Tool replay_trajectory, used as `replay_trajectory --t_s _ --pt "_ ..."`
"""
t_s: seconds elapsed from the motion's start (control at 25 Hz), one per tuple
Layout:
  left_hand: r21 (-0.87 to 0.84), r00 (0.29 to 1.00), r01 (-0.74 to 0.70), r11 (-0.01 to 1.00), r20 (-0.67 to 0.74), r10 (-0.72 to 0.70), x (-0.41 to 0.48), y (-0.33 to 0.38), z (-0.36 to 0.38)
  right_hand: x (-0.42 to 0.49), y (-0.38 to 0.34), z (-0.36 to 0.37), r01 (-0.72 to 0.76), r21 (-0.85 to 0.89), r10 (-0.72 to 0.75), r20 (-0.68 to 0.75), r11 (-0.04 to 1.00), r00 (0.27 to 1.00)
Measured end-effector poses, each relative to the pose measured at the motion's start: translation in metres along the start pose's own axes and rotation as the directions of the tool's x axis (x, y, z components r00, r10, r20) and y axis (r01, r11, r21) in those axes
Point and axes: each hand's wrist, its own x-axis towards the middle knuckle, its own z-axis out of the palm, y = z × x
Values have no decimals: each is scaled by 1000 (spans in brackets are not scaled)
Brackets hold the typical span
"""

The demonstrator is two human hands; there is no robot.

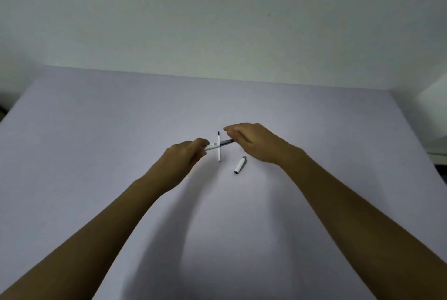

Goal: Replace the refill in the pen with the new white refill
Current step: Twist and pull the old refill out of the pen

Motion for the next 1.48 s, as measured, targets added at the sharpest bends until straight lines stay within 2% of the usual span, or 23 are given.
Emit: replay_trajectory --t_s 0.08,0.16,0.28,0.4,0.6,0.76,0.84,0.92,1.08,1.24,1.44,1.48 --pt "20 999 -32 999 -21 32 -1 3 -7 -2 -7 -2 -3 -100 15 117 995 993" --pt "61 998 -59 996 -12 60 -2 4 -10 -5 -8 -3 -26 -107 41 146 994 988" --pt "109 996 -90 990 7 90 -8 9 -8 -11 -8 -2 23 -54 -22 19 998 1000" --pt "90 991 -100 991 -75 106 -13 15 -8 -17 -9 2 122 -23 -124 -130 992 984" --pt "131 978 -126 983 -150 146 -20 20 -12 -25 -8 4 20 45 -20 -16 999 1000" --pt "112 972 -129 985 -183 148 -25 23 -12 -28 -13 3 82 213 -60 -108 974 992" --pt "111 966 -129 985 -211 150 -26 24 -14 -29 -15 0 27 286 -1 -92 958 996" --pt "114 965 -132 985 -213 154 -28 26 -15 -31 -15 -1 -7 281 27 -66 960 997" --pt "77 967 -108 991 -224 123 -31 28 -15 -33 -17 -1 109 305 -61 -164 946 985" --pt "54 970 -87 995 -223 97 -33 30 -14 -36 -17 -3 -41 375 84 -99 926 992" --pt "32 977 -76 997 -198 80 -35 30 -11 -38 -18 -2 34 412 3 -90 910 996" --pt "26 977 -68 997 -202 72 -35 30 -10 -39 -20 -3 13 423 30 -95 906 995"
